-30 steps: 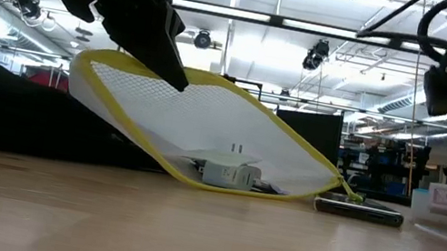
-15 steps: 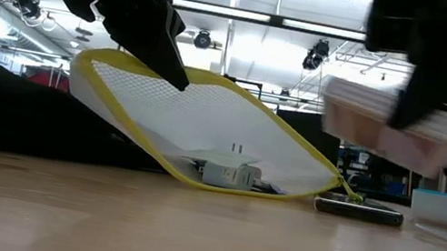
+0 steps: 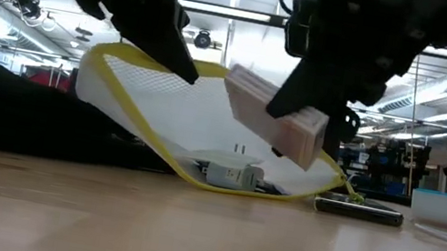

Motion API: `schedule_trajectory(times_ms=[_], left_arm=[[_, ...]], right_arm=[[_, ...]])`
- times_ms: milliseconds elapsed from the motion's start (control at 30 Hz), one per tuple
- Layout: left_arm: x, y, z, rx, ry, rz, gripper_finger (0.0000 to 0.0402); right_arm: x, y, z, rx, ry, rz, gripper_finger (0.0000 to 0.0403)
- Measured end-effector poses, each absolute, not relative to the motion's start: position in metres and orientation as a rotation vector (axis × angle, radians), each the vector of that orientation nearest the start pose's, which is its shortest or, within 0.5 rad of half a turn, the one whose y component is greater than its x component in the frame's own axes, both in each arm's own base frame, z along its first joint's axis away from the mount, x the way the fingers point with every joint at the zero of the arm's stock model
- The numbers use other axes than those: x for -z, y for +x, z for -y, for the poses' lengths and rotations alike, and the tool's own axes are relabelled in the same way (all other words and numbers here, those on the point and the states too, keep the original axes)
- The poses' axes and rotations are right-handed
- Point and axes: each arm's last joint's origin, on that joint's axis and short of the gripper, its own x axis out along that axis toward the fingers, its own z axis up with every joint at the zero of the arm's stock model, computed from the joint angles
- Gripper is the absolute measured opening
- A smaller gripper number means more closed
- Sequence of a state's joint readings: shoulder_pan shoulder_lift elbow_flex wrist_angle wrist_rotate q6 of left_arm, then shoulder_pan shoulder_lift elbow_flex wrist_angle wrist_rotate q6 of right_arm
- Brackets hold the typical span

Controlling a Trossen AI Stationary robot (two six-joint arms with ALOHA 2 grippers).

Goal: Unpack backpack
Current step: Put the deck of cards into the zip lock bag

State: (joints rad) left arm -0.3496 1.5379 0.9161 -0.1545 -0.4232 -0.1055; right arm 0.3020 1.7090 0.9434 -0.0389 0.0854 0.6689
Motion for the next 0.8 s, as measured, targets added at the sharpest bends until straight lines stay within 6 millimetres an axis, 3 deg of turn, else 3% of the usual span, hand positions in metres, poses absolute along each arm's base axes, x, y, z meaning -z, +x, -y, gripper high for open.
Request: schedule_trajectory(times_ms=[367, 800], left_arm=[[-0.212, 0.301, 0.096, -0.121, 0.205, -0.668, 0.0000], [-0.211, 0.301, 0.096, -0.125, 0.209, -0.671, 0.0000]], right_arm=[[-0.162, 0.363, -0.082, 0.130, 0.451, -0.803, 0.0274], [-0.163, 0.374, -0.032, 0.449, 0.445, -0.730, 0.0275]])
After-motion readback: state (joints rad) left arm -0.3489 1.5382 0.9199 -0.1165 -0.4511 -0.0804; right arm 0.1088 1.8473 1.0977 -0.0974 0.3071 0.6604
